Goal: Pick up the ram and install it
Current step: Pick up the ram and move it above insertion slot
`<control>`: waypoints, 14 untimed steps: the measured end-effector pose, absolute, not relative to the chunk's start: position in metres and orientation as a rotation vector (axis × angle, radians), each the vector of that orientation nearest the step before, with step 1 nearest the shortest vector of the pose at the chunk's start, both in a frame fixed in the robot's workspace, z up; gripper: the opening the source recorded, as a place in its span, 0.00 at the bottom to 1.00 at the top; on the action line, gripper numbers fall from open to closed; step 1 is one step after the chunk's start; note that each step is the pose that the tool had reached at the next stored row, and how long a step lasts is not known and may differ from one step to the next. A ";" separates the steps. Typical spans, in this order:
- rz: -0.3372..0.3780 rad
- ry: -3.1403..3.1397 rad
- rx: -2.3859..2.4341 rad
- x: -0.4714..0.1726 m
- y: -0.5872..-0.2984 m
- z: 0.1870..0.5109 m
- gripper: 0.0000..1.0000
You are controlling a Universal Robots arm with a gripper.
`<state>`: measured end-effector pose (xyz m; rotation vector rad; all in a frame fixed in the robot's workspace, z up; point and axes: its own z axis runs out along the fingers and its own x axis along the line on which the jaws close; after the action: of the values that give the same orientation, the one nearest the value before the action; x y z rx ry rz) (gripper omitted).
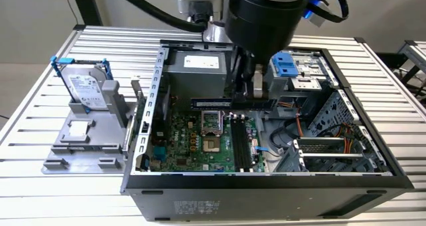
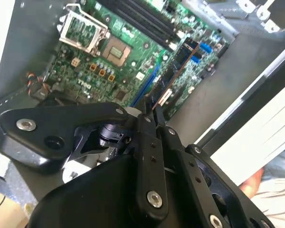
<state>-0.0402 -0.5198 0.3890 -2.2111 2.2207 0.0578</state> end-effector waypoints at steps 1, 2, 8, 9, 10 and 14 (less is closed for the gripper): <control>0.058 2.221 -2.211 -0.036 -0.520 0.389 0.00; 0.058 2.221 -2.211 -0.031 -0.520 0.389 0.00; 0.058 2.221 -2.211 -0.006 -0.519 0.389 0.00; 0.058 2.221 -2.211 -0.002 -0.519 0.389 0.00; 0.058 2.221 -2.211 0.003 -0.519 0.389 0.00; 0.057 2.229 -2.204 0.016 -0.518 0.389 0.00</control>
<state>0.0164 -0.5181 0.3889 -2.2040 2.2286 0.0566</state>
